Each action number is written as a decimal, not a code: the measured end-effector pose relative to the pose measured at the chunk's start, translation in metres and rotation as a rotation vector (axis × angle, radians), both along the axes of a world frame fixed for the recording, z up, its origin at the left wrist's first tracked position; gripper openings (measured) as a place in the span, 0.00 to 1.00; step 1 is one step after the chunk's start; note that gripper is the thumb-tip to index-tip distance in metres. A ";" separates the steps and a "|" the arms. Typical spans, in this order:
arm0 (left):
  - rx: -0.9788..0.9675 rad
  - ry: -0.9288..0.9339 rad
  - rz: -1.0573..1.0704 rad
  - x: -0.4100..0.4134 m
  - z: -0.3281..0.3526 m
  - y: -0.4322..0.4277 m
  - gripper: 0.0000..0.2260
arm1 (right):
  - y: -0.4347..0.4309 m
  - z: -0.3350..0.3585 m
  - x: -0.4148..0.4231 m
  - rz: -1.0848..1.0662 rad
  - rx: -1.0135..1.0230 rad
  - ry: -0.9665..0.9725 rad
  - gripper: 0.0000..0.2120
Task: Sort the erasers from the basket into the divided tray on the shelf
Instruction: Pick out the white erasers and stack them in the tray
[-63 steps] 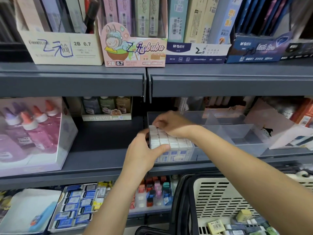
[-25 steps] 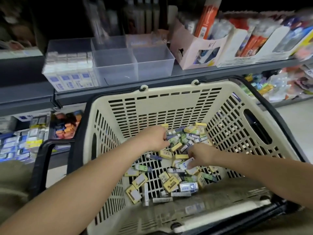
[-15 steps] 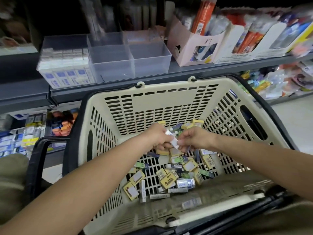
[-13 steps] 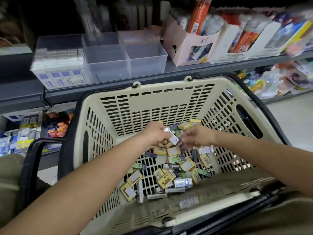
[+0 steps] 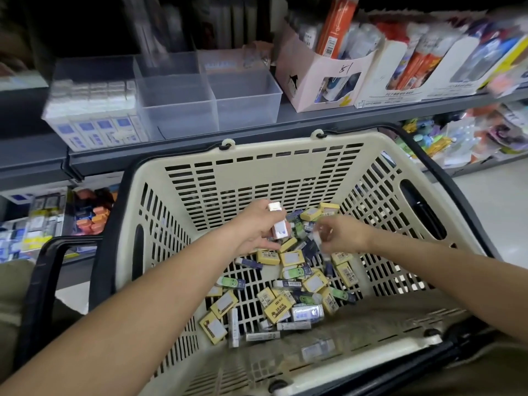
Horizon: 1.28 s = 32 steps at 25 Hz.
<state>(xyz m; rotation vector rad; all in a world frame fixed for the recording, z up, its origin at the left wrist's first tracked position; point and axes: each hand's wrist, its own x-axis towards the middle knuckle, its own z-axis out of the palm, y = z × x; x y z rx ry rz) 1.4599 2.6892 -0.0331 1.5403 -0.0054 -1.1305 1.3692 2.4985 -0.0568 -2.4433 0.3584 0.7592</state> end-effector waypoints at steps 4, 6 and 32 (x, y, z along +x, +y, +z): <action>-0.035 0.067 0.069 0.000 -0.001 0.001 0.11 | 0.018 0.031 0.013 -0.403 0.465 -0.333 0.10; -0.062 0.125 0.120 -0.002 -0.001 0.000 0.09 | 0.029 0.037 0.014 -0.495 0.551 -0.436 0.08; 0.002 -0.023 0.202 0.032 0.047 0.013 0.11 | -0.012 -0.019 0.014 -0.034 -0.161 0.092 0.31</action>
